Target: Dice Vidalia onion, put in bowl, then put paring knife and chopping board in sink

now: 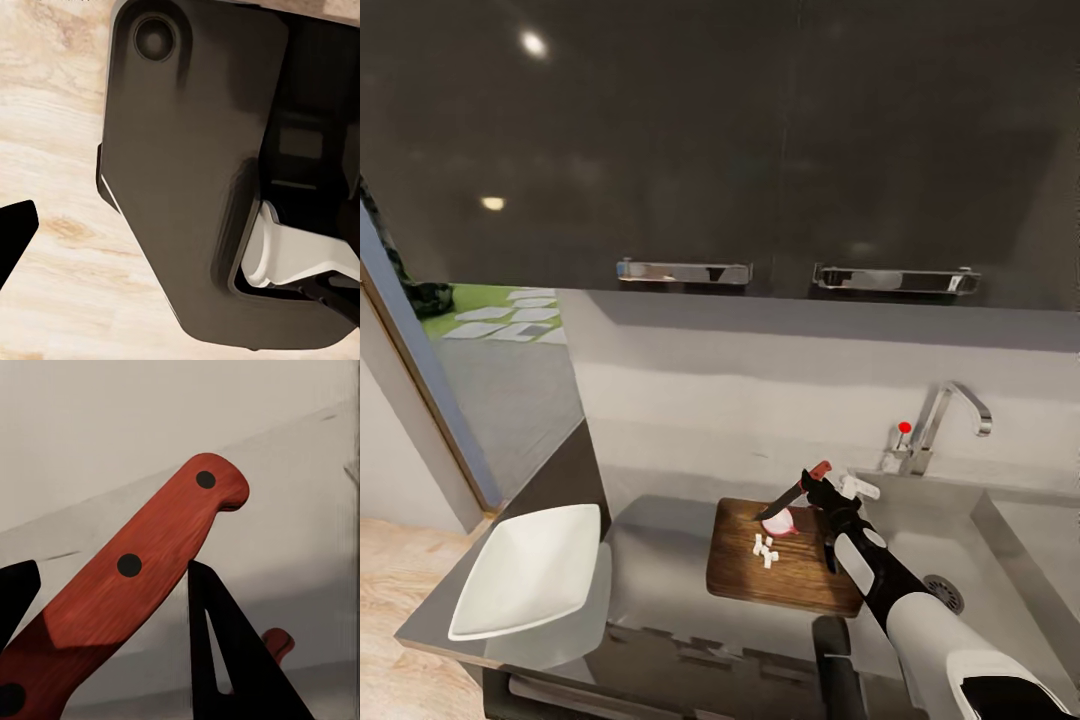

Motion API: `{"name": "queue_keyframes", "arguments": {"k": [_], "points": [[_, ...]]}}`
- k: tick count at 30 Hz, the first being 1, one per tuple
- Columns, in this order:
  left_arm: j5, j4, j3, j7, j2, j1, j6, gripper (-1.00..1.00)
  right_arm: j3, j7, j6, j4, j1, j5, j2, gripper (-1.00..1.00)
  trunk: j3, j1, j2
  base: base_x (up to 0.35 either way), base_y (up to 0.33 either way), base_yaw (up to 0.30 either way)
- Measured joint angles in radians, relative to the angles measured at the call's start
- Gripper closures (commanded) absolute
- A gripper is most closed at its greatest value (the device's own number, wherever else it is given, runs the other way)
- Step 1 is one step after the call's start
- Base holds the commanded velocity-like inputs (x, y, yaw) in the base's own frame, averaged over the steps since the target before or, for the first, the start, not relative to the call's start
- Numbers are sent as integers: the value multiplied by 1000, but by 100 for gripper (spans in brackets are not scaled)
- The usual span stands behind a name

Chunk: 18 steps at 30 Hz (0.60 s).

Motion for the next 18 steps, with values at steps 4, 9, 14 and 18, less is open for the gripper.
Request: {"name": "queue_keyframes", "arguments": {"k": [4, 9, 14, 18], "points": [[0, 0, 0, 0, 0, 0, 0, -100, 0, -1, 0, 0, 0, 1, 0, 100, 0, 0, 0, 0, 0, -7], [0, 0, 0, 0, 0, 0, 0, -100, 0, -9, 0, 0, 0, 1, 0, 100, -1, 0, 0, 0, 0, 0], [0, 0, 0, 0, 0, 0, 0, -100, 1, -45, -1, 1, 0, -3, 3, 100, -5, 0, 0, 0, 0, 0], [0, 0, 0, 0, 0, 0, 0, -100, 1, -48, -1, 1, 0, -3, 2, 100, -11, 0, 0, 0, 0, 0]]}}
